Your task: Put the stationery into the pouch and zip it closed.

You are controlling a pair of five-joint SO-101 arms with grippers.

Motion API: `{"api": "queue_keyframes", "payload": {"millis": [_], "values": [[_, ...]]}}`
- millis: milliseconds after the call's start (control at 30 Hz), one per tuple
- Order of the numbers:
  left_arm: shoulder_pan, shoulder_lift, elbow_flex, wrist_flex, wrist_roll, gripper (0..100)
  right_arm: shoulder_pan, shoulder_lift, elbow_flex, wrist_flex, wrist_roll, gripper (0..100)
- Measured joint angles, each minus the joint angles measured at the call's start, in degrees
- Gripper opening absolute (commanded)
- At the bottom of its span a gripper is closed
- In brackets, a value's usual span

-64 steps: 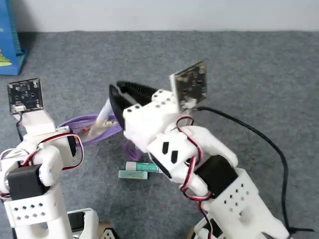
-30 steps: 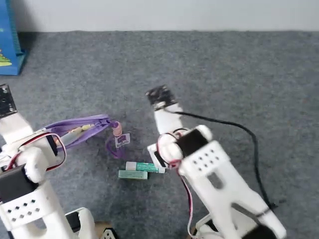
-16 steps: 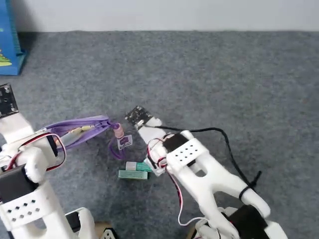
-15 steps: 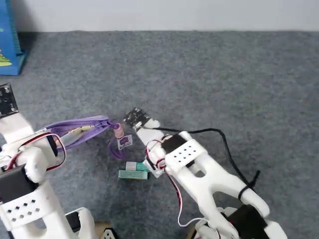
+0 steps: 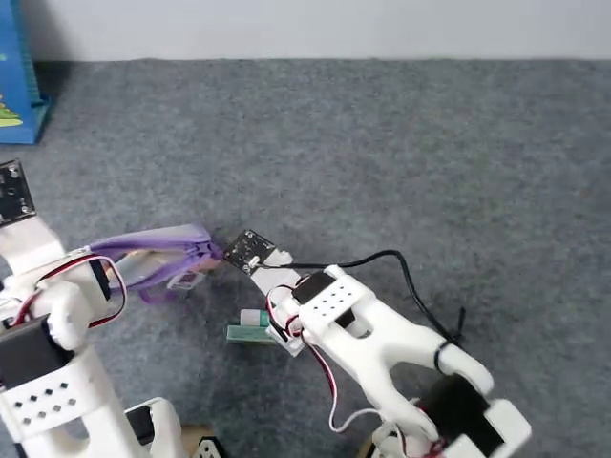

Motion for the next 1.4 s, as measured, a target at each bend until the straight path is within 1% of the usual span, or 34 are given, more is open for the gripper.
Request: {"api": "queue_keyframes", "payload": {"millis": [67,100,200,233,300,400,567,633,933,1033,1100,1133,1300,1333,1400], "values": [[0.0,0.0,0.0,0.0,0.0,1,0.0,1.93,0.0,-1.76,0.0,21.3],[0.0,0.0,0.0,0.0,0.0,1,0.09,2.2,-0.09,-1.76,0.0,17.9],[0.0,0.0,0.0,0.0,0.0,1,0.97,2.29,-0.18,-2.11,0.09,2.4],[0.0,0.0,0.0,0.0,0.0,1,1.32,2.29,-0.26,-2.29,0.18,0.0],[-0.09,0.0,0.0,0.0,0.0,1,2.64,2.29,-0.88,-2.29,0.18,3.5],[-0.09,0.0,0.18,0.0,0.0,1,4.92,2.64,-1.14,-1.85,0.18,0.5],[-0.26,0.0,0.44,0.0,0.0,1,9.23,3.16,-1.32,-0.79,0.79,0.8],[-0.26,0.0,0.44,0.0,0.0,1,11.52,3.16,-1.41,0.09,2.73,0.8],[-0.18,0.0,0.44,0.0,0.0,1,27.52,3.16,-0.88,1.14,11.52,0.8],[-0.18,0.0,0.44,0.0,0.0,1,31.38,2.73,-0.62,1.23,12.92,0.9],[-0.18,0.0,0.44,0.0,0.0,1,32.97,1.23,-0.35,1.32,13.1,2.8],[-0.18,0.0,0.44,0.0,0.0,1,33.67,0.26,-0.09,1.41,13.1,5.4],[-0.18,0.0,0.44,0.0,0.0,1,34.55,-8.0,0.0,2.37,9.05,26.2],[-0.18,0.0,0.44,0.0,0.0,1,34.02,-9.41,0.0,3.08,8.53,28.4],[-0.18,0.0,0.44,0.0,0.0,1,31.91,-11.96,0.0,3.87,8.09,29.2]]}}
